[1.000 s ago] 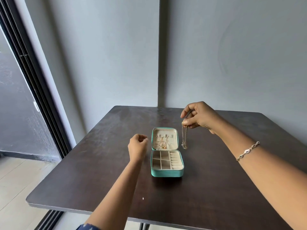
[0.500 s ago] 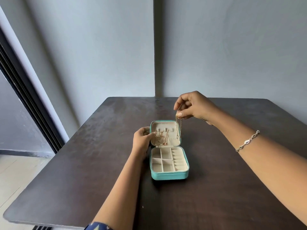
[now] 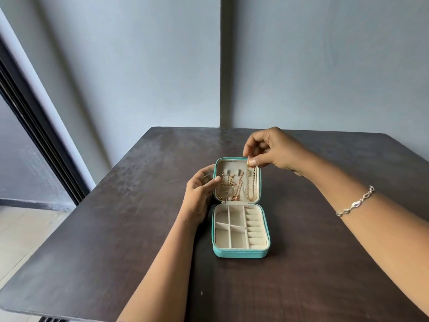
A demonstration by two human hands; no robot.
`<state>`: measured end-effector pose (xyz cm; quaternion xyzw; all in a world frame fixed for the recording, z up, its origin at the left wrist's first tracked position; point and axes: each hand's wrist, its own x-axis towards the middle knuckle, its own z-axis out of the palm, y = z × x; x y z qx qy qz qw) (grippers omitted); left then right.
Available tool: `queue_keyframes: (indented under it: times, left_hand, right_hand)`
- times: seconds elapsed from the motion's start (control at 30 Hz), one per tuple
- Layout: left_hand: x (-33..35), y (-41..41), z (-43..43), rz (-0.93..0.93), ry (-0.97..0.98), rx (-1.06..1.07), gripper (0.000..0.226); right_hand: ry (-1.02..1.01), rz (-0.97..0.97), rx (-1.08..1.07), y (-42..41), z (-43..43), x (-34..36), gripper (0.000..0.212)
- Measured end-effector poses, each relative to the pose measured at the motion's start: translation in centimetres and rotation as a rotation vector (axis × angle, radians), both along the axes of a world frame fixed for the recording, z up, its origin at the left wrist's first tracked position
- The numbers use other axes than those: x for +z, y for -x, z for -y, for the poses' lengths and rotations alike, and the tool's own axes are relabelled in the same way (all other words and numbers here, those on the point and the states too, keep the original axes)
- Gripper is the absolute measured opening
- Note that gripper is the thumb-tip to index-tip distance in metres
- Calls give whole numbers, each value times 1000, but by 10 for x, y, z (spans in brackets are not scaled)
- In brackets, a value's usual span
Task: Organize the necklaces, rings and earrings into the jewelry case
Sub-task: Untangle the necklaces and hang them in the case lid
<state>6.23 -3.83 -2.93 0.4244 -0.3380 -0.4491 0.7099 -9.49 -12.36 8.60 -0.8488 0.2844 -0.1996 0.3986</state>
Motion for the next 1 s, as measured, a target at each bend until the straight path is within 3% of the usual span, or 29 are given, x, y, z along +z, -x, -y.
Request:
queue_keyframes:
  times: [0.13, 0.37, 0.53, 0.7, 1.0]
  left_hand:
    - [-3, -2, 2, -12, 14, -36, 27]
    - [-9, -6, 11, -5, 11, -79, 30]
    - [-11, -7, 15, -24, 8, -93, 32]
    - [-14, -9, 17, -45, 9, -101, 31]
    - [-13, -9, 17, -42, 5, -106, 31]
  right_hand:
    - [182, -79, -16, -3, 6, -8, 32]
    - [580, -168, -77, -6, 13, -33, 16]
    - [946, -55, -37, -6, 23, -54, 16]
    - [1239, -58, 14, -4, 31, -64, 25]
    - [1398, -69, -4, 0, 37, -69, 30]
